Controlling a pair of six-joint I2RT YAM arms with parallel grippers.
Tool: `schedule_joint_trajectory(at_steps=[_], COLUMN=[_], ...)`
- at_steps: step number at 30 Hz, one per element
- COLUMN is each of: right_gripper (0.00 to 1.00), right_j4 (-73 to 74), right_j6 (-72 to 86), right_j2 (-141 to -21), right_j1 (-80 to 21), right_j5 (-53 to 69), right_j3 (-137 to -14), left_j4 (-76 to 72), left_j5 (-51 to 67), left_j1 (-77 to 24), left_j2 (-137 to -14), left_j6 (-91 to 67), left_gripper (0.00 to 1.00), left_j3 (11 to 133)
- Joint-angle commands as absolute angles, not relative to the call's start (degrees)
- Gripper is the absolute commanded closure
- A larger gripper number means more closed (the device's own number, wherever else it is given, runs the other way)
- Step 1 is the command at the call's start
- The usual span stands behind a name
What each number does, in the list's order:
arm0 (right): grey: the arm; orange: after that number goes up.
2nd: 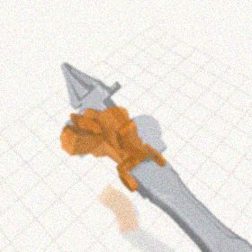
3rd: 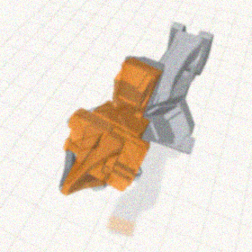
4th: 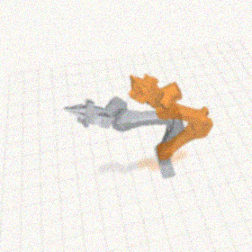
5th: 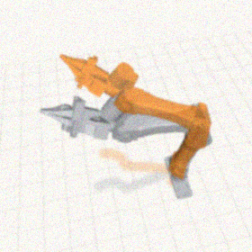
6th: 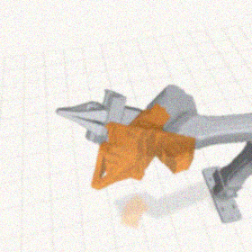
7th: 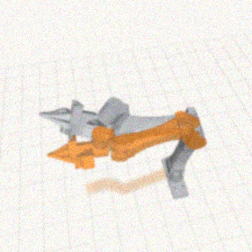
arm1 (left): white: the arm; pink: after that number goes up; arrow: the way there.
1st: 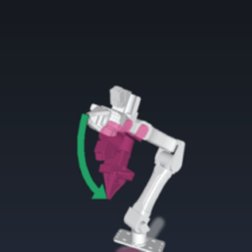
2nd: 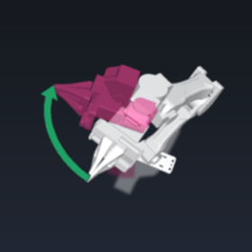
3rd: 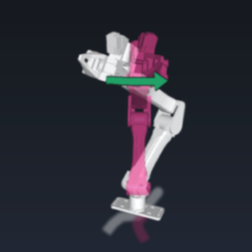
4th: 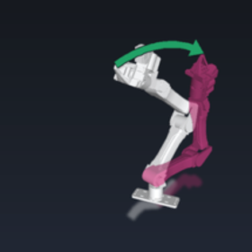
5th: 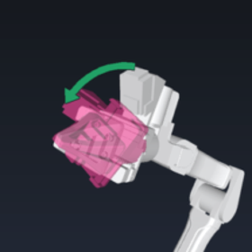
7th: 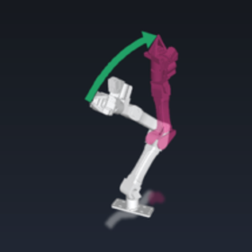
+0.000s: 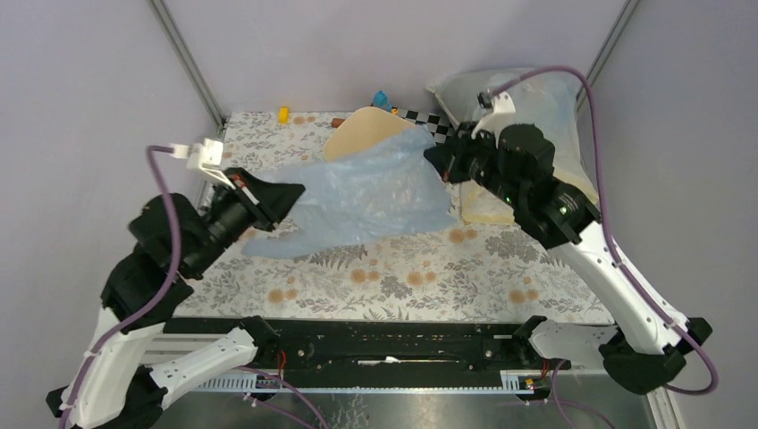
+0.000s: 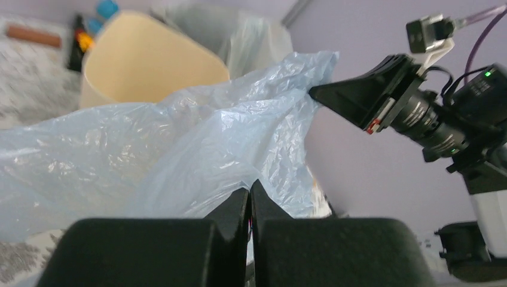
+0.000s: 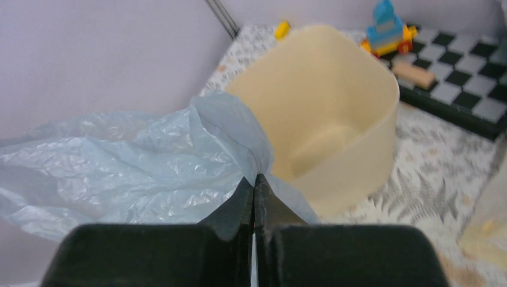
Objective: Put the trash bags into the trash bin
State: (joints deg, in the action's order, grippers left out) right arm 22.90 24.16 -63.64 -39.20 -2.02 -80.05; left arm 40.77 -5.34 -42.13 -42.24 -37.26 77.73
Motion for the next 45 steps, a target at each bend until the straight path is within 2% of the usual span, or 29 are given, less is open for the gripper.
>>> schedule_joint_trajectory(at_steps=[1,9,13,19,27,31,36,40,45], right_gripper=[1.00,1.00,1.00,1.00,0.94,0.77,0.62,0.44,0.37], right_j4=[18.44,15.24,15.55,15.68,21.51,24.96,31.05,34.44,34.36], right_j6=[22.00,17.94,16.82,17.79,17.23,15.24,11.55,9.51,8.64], right_j2=[-71.60,-88.92,-95.26,-98.08,-101.40,-103.29,-103.42,-101.86,-97.11], right_j1=[-38.94,-38.86,-38.04,-36.23,-36.23,-36.18,-36.05,-35.42,-34.16], right_j5=[-2.73,-7.57,-8.34,-8.05,-0.30,-2.09,-6.94,-10.48,-8.53], right_j3=[-91.54,-111.07,-116.91,-113.13,-104.46,-104.92,-113.34,-117.51,-115.31], left_j4=[45.24,42.10,40.44,37.70,33.71,31.19,31.15,31.28,32.10], left_j5=[-15.56,-24.76,-26.82,-21.85,-18.72,-18.77,-14.42,-13.29,-12.96], left_j1=[-42.27,-42.27,-42.27,-42.14,-41.65,-41.04,-39.79,-39.42,-38.96], left_j2=[-48.28,-61.98,-67.37,-71.55,-75.51,-79.63,-86.43,-90.90,-95.75], left_j6=[-31.10,-23.31,-20.62,-19.60,-19.24,-19.14,-19.31,-19.42,-19.42], left_gripper=[1.00,1.00,1.00,1.00,1.00,1.00,1.00,1.00,1.00], left_j3=[88.76,106.94,112.97,112.51,109.23,108.76,112.76,114.69,116.15])
